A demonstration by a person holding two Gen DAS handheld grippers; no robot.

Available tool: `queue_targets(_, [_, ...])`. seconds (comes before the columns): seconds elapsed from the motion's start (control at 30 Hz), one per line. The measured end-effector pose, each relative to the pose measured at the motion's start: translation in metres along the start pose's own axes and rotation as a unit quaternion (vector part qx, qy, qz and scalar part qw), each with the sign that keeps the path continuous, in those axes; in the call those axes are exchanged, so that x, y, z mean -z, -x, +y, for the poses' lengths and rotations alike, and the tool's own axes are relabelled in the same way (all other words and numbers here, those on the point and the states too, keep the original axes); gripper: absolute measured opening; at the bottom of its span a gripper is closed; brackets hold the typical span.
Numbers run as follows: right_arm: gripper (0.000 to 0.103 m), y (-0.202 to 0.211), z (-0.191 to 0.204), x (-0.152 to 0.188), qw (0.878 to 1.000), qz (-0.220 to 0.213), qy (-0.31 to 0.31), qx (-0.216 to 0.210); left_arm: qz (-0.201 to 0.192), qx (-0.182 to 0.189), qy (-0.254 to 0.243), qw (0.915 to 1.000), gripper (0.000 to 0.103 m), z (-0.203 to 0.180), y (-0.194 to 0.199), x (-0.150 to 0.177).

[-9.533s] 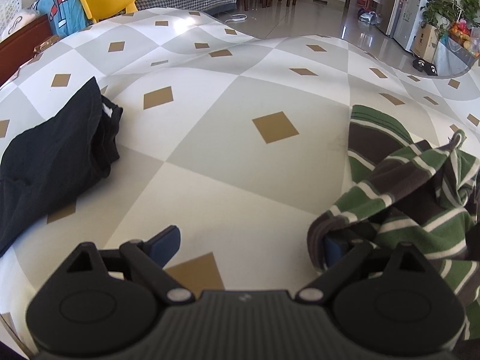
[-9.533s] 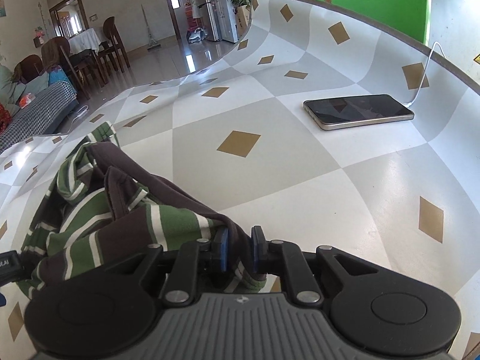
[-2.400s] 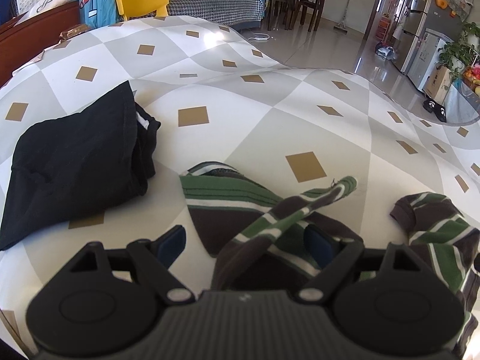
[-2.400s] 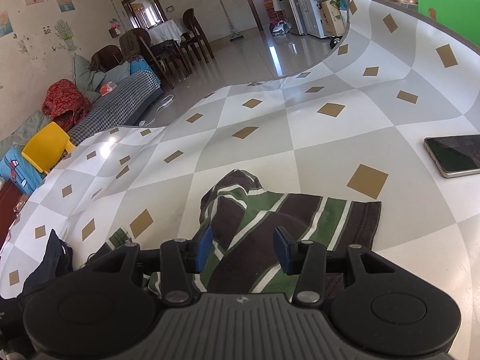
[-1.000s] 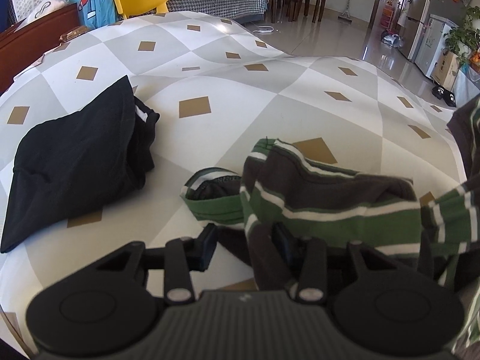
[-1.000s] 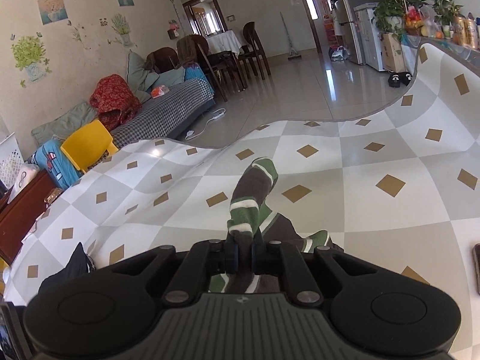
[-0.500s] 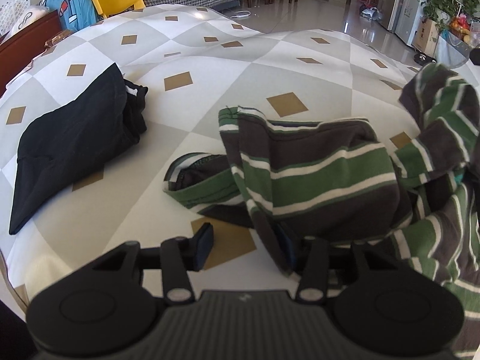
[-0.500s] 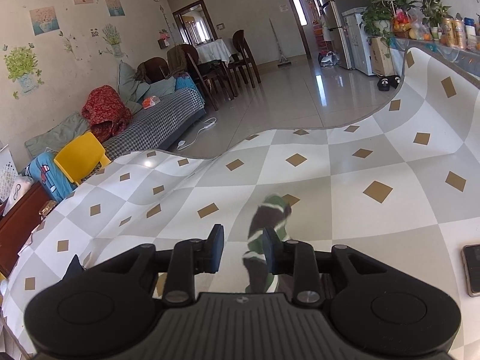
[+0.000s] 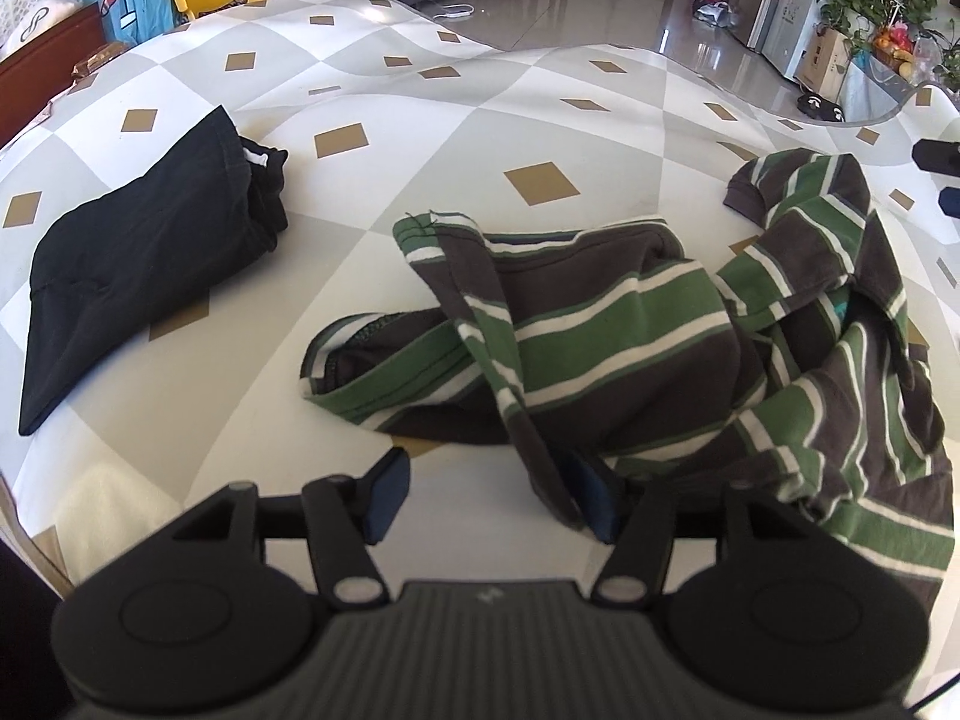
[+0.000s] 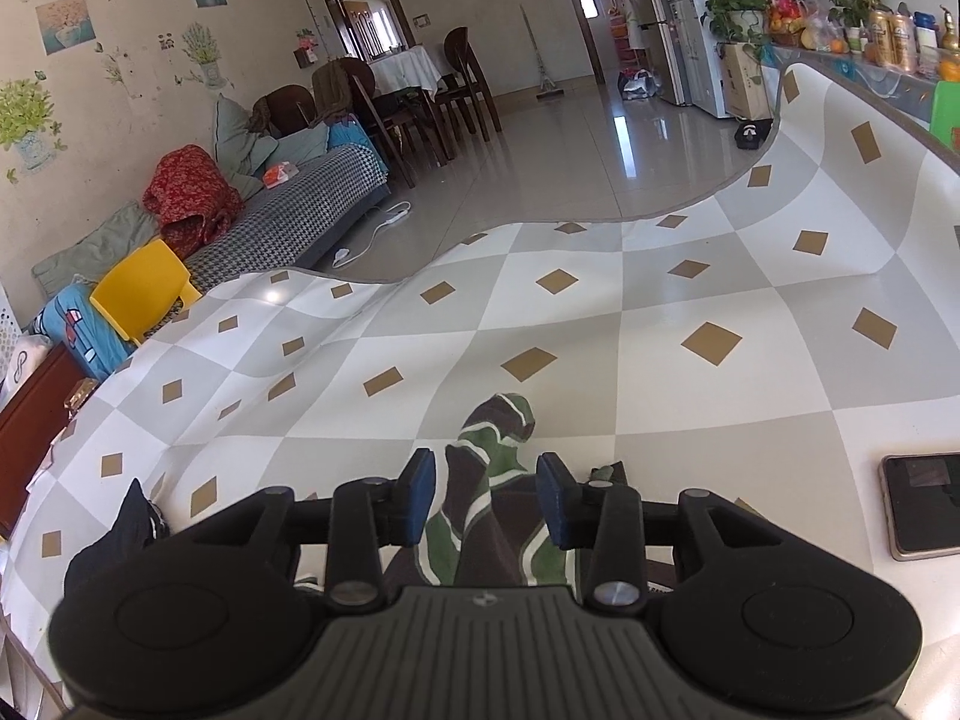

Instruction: Fold clothes

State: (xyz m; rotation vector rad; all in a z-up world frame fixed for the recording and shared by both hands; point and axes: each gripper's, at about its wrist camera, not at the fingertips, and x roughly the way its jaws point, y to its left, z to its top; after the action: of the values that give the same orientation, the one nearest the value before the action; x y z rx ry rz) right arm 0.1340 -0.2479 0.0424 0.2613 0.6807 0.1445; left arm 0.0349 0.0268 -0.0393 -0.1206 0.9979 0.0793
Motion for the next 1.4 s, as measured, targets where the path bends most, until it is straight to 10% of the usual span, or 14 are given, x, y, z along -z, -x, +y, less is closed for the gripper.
queue_targets(0.57, [0.039,-0.014,-0.026,0.029,0.992,0.110,-0.018,0.050,-0.096,-0.018,-0.016,0.9951,0.085,-0.015,0.010,-0.036])
queue_targets(1.0, [0.040,-0.044,-0.052,0.061,0.976,0.191,-0.068,0.080,-0.050,-0.048,-0.029,0.9972,0.085,-0.015,-0.047,-0.027])
queue_targets(1.4, [0.040,-0.051,-0.058,0.056,0.978,0.156,-0.102,0.094,-0.026,-0.029,-0.032,0.9987,0.087,-0.023,-0.039,-0.011])
